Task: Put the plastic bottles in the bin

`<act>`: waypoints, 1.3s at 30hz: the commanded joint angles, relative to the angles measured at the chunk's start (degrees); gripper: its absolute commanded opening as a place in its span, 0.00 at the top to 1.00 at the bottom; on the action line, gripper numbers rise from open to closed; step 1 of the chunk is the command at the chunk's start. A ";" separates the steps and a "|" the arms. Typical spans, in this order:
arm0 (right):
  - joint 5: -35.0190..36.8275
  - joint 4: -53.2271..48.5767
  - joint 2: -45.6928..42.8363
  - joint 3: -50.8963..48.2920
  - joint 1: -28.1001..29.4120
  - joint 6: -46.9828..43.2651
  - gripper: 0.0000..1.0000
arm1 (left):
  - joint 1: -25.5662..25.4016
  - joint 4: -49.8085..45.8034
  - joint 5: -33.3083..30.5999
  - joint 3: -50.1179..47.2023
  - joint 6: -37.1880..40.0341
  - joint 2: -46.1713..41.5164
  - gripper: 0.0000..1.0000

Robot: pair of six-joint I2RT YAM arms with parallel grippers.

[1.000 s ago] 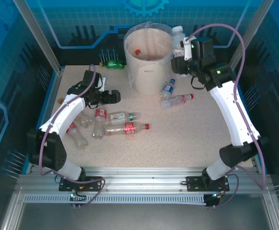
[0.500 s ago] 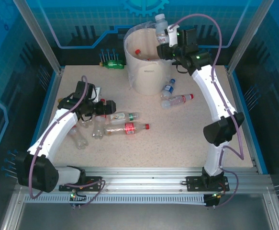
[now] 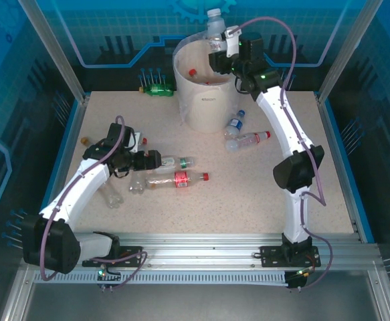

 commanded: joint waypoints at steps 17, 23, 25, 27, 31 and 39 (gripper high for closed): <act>-1.74 -0.33 9.67 5.90 0.15 -2.32 0.42 | -0.24 1.84 -0.64 -0.08 2.19 1.59 0.01; -1.47 -2.06 12.45 7.04 0.09 -2.83 0.40 | -0.15 1.85 -0.83 0.00 2.37 1.95 0.01; -1.39 -2.31 12.79 7.05 0.01 -3.06 0.38 | -0.15 1.86 -0.83 0.03 2.36 2.04 0.01; -1.34 -2.57 12.91 7.05 0.01 -3.25 0.36 | -0.06 1.93 -0.81 0.00 2.40 2.13 0.01; -1.06 -2.95 13.14 6.96 0.00 -3.57 0.30 | 0.02 1.87 -0.75 0.09 2.40 2.24 0.01; -1.03 -3.04 12.96 7.04 0.01 -4.24 0.18 | 0.20 1.95 -0.74 0.09 2.40 2.28 0.01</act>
